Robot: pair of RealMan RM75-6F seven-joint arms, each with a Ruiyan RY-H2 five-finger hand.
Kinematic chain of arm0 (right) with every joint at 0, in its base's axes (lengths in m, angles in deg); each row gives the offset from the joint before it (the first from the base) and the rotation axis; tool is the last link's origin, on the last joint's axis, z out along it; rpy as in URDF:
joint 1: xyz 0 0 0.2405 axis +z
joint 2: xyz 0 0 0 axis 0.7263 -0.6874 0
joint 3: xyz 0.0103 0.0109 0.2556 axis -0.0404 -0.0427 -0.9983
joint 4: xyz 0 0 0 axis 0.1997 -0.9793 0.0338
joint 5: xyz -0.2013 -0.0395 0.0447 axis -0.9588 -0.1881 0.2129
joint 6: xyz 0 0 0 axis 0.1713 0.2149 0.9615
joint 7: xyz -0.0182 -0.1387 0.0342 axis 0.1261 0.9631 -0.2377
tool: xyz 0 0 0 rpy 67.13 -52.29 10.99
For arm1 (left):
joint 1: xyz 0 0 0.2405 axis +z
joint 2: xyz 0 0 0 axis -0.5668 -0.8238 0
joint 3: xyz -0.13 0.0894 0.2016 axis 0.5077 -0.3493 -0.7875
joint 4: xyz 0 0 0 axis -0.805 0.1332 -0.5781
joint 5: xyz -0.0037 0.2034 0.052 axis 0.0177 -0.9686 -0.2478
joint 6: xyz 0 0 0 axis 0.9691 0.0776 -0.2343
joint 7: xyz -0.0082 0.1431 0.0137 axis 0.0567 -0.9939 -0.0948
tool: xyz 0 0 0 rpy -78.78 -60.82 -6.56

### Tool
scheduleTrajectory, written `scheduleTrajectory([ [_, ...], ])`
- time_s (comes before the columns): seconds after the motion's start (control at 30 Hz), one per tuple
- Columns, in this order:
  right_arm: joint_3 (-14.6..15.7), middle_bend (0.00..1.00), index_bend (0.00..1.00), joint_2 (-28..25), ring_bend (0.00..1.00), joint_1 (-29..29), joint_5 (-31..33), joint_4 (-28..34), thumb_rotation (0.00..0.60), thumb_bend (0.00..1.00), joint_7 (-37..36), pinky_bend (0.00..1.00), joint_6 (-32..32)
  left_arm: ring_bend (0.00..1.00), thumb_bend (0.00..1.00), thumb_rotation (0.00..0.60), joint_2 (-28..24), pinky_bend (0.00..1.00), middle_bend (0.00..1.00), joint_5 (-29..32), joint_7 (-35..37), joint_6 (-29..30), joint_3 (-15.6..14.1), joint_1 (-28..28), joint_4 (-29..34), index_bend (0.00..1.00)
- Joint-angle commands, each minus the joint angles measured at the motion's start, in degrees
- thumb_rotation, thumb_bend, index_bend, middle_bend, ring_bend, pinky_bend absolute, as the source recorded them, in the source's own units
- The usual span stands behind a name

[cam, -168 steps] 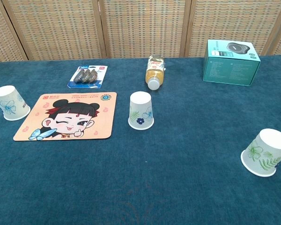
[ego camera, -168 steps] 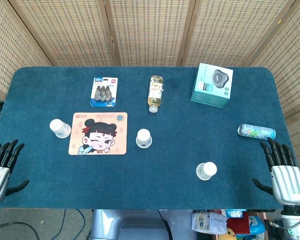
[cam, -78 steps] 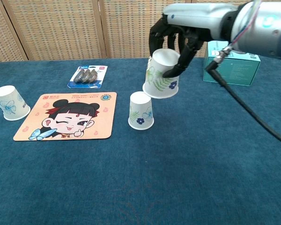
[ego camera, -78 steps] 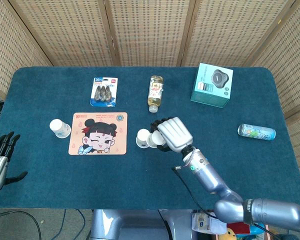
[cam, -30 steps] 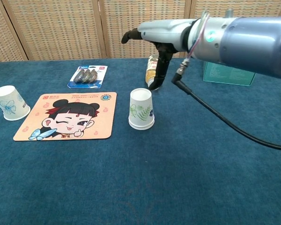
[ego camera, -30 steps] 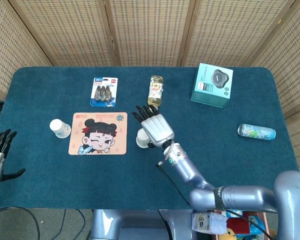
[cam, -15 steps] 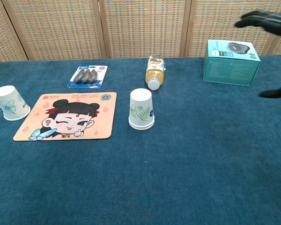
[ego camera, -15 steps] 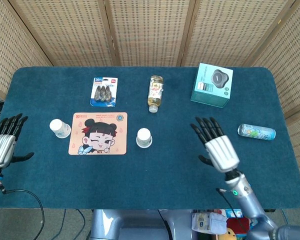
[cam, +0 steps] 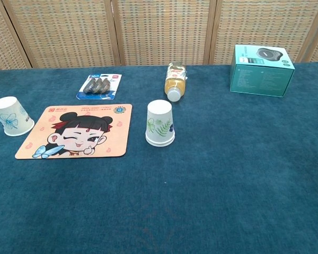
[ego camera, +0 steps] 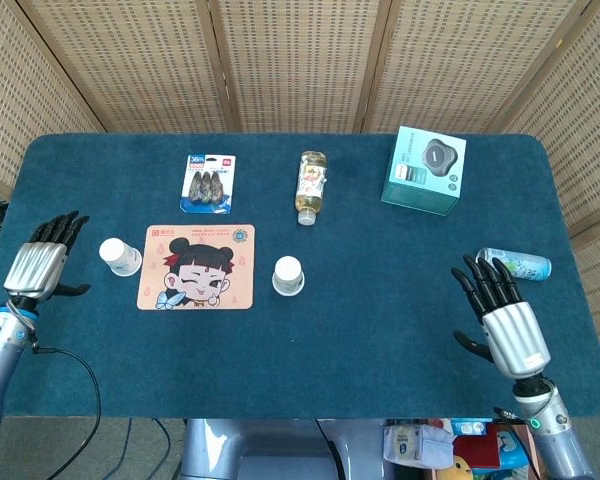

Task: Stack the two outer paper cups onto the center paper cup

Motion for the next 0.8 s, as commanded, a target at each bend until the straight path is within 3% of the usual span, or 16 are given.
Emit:
scheduleTrajectory([
  [0.03, -0.83, 0.00, 0.08, -0.41, 0.00, -0.55, -0.51, -0.07, 0.600, 0.00, -1.03, 0.00, -0.24, 0.05, 0.05, 0.600, 3.98, 0.19, 0.01, 2.74, -0.12, -4.11, 0.73, -2.80, -5.90, 0.00],
  [0.2, -2.25, 0.00, 0.08, -0.70, 0.00, -1.21, -1.07, 0.01, 0.600, 0.00, -1.15, 0.00, -1.01, 0.20, 0.20, 0.600, 9.73, 0.33, 0.16, 3.42, 0.98, -6.98, 1.42, -6.18, -14.48, 0.11],
  [0.57, -4.50, 0.00, 0.08, -1.08, 0.00, -2.64, -1.86, 0.45, 0.600, 0.00, -0.72, 0.00, -2.25, 0.25, 0.21, 0.600, 12.40, 0.35, 0.24, 3.04, 1.83, -10.77, 0.62, -9.39, -17.94, 0.19],
  [0.8, -5.57, 0.00, 0.08, -1.11, 0.00, -3.27, -2.12, 0.51, 0.600, 0.00, -1.06, 0.00, -3.11, 0.37, 0.21, 0.600, 13.42, 0.41, 0.40, 3.24, 0.40, -9.95, 0.28, -9.67, -19.11, 0.33],
])
